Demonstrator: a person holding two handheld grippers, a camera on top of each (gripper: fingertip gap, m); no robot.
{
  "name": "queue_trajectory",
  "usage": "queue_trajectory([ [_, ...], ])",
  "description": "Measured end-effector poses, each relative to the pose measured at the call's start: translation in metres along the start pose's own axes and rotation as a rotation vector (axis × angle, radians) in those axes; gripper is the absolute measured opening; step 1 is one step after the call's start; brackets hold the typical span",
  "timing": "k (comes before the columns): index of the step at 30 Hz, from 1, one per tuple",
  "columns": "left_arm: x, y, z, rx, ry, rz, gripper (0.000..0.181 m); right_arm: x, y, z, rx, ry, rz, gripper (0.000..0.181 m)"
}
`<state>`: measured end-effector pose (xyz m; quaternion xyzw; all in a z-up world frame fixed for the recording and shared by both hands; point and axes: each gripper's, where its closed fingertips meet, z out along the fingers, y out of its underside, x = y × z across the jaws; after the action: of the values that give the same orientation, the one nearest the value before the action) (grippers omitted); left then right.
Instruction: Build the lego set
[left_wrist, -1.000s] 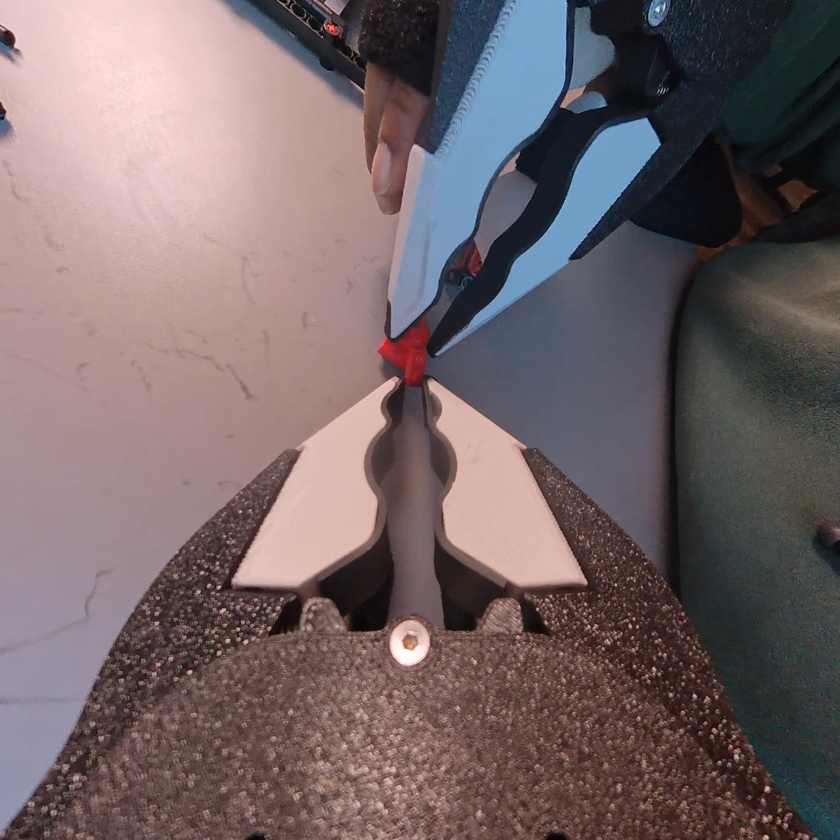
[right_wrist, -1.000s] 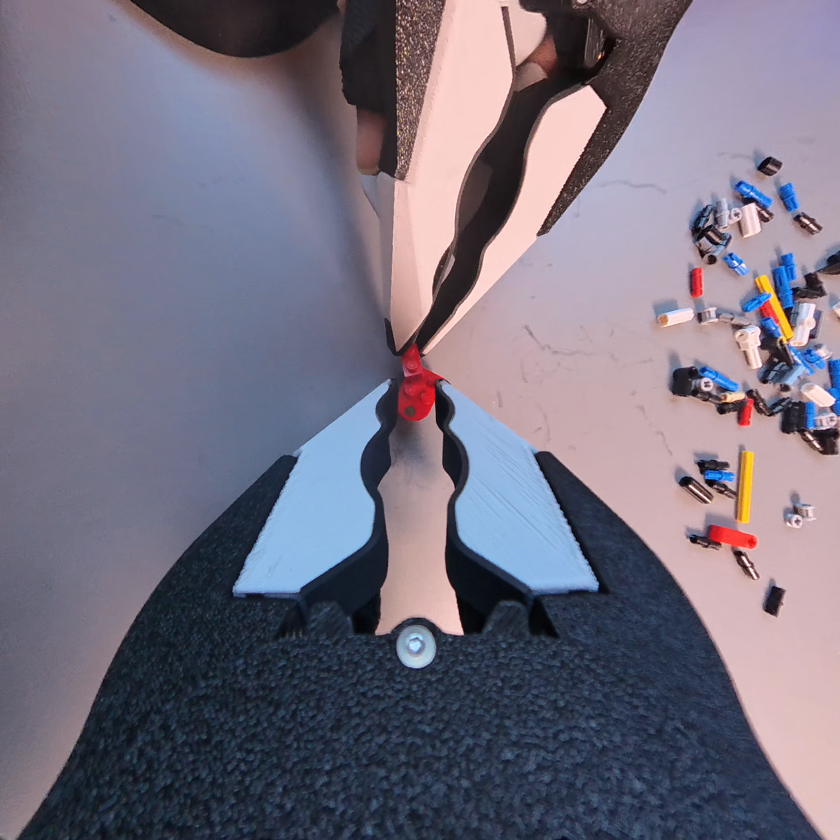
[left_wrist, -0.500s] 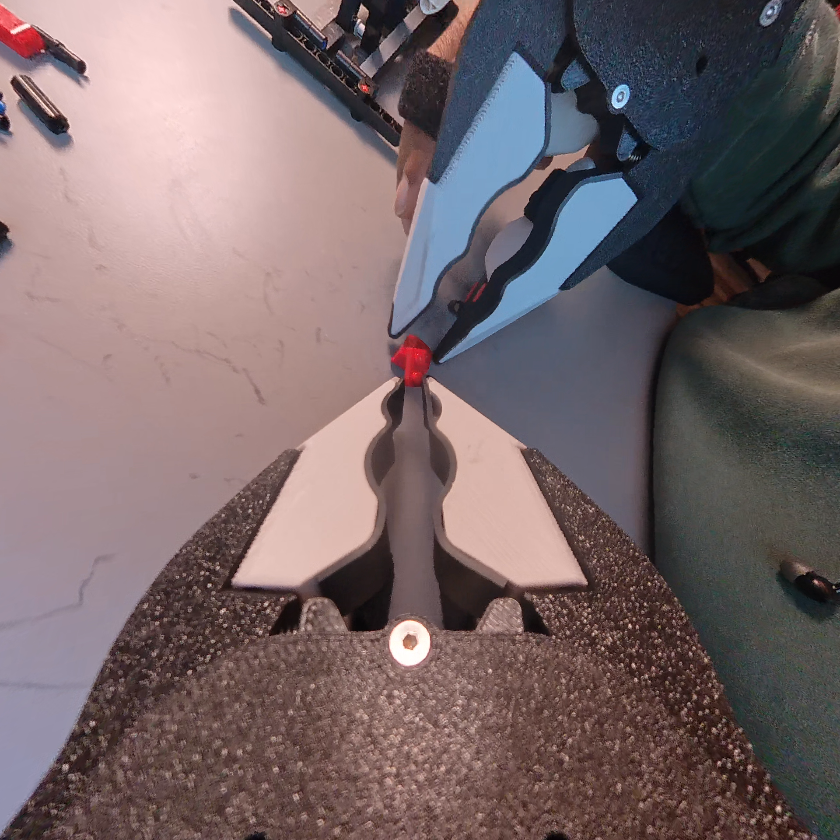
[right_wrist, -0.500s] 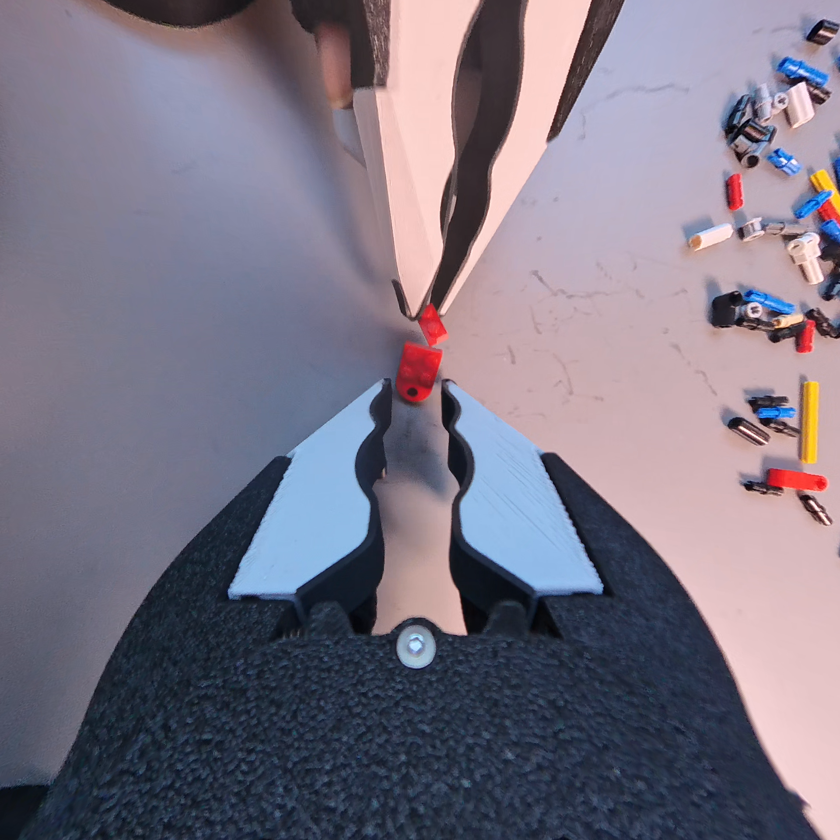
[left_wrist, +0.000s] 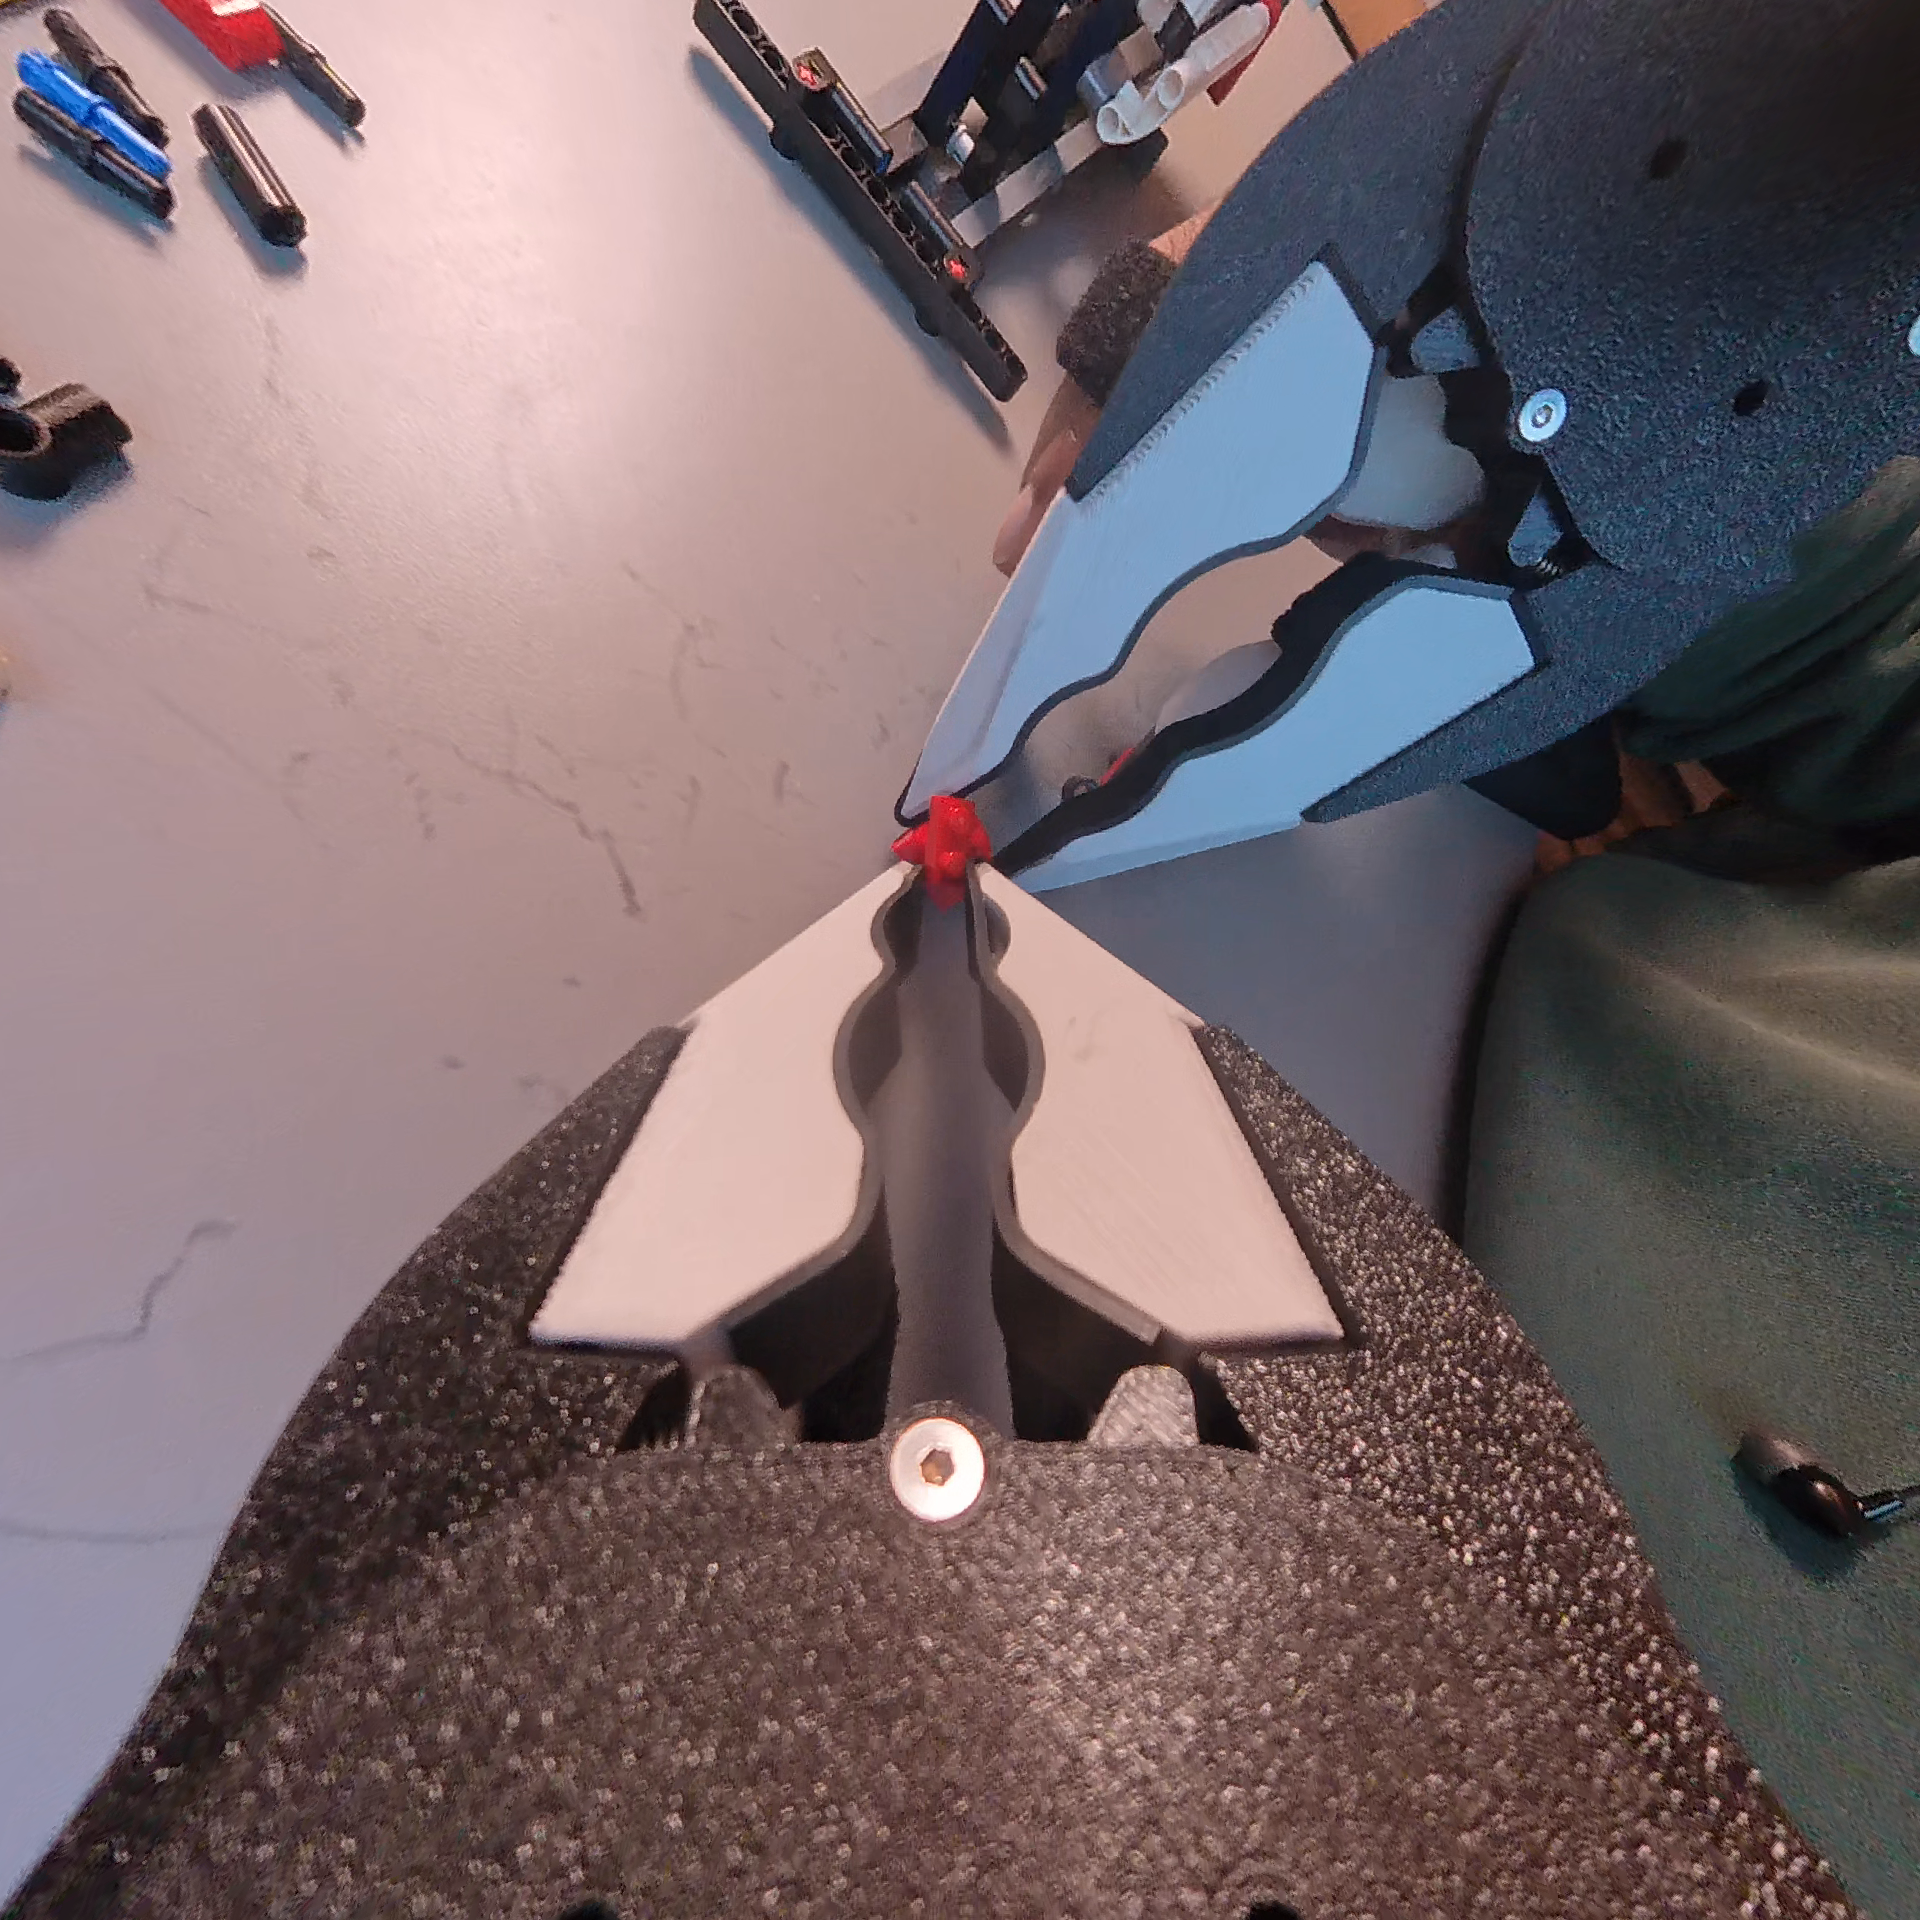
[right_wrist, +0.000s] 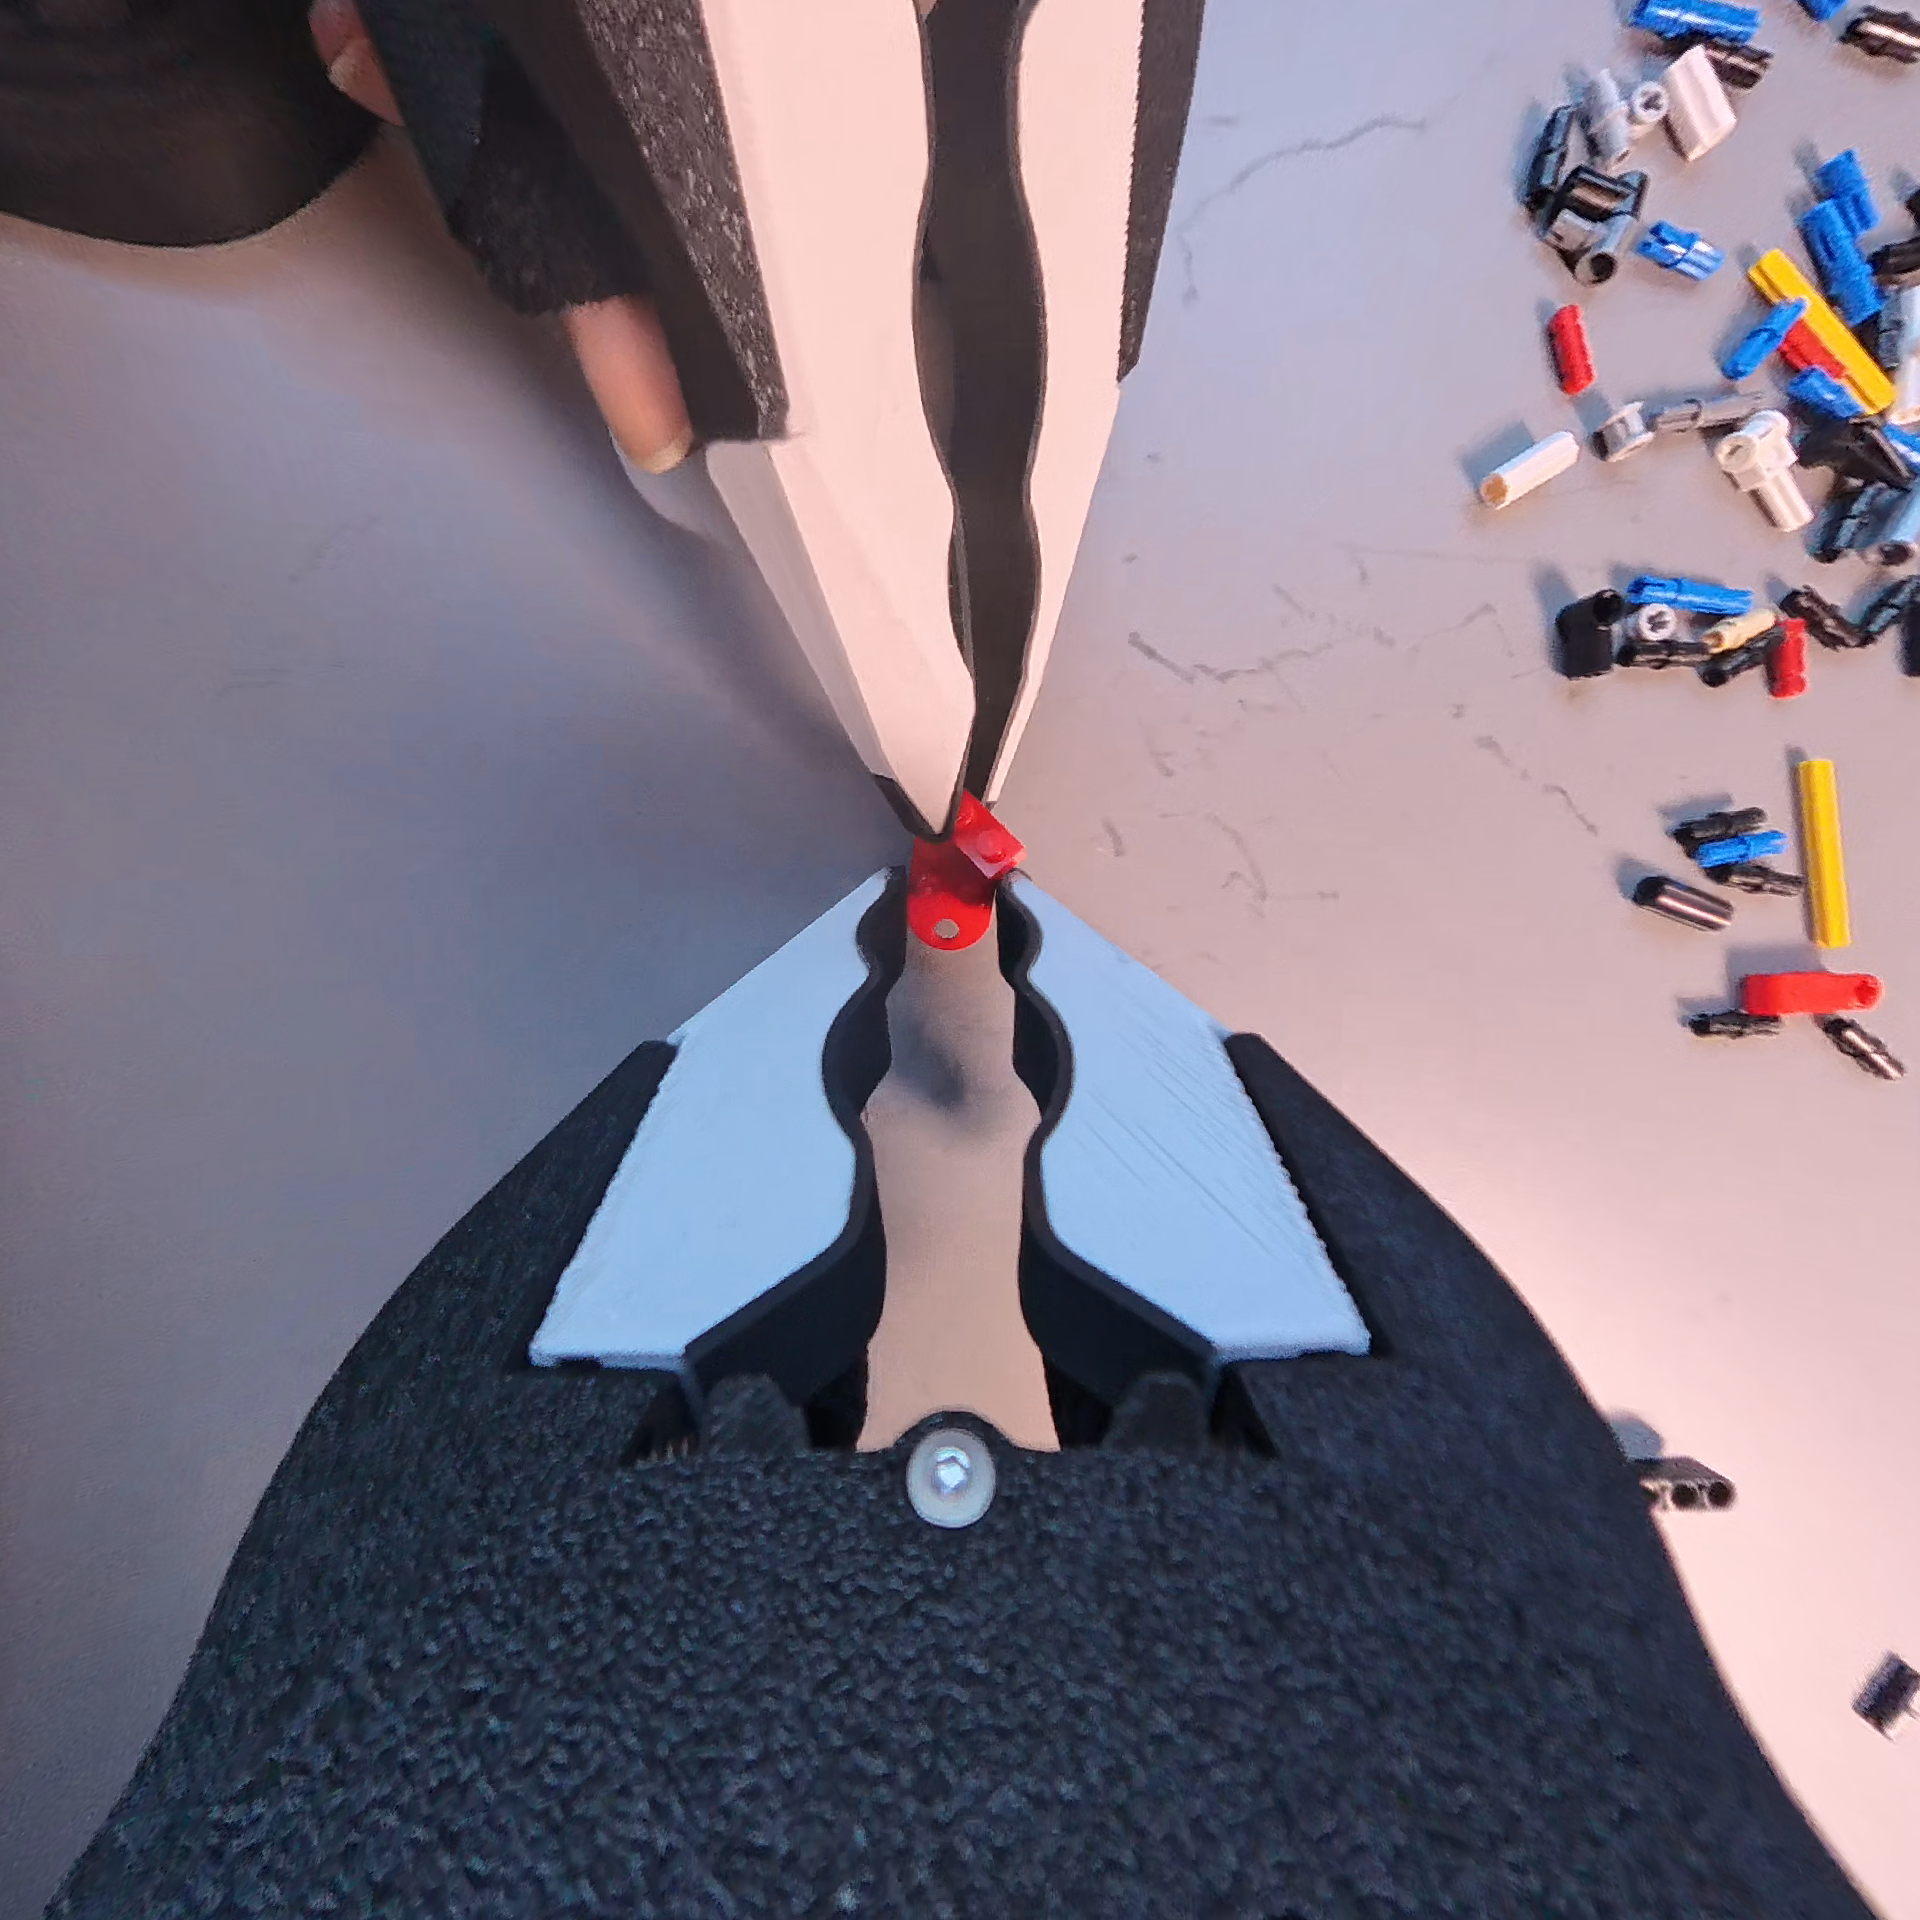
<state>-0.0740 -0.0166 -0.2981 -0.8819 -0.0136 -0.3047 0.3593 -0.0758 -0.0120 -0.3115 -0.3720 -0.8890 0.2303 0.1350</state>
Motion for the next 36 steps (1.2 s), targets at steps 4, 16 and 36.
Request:
queue_trajectory([
  [4, -0.004, -0.001, -0.001, 0.011, -0.029, -0.011, 0.008, 0.004, -0.001, 0.002, -0.014, 0.031, 0.058, 0.016],
  [16, -0.006, -0.001, -0.001, 0.021, -0.062, -0.021, 0.010, 0.007, -0.003, 0.007, -0.011, 0.031, 0.171, 0.016],
  [36, 0.016, 0.006, -0.007, -0.016, -0.026, 0.375, 0.028, -0.016, -0.005, -0.014, 0.012, -0.084, -0.108, 0.016],
])
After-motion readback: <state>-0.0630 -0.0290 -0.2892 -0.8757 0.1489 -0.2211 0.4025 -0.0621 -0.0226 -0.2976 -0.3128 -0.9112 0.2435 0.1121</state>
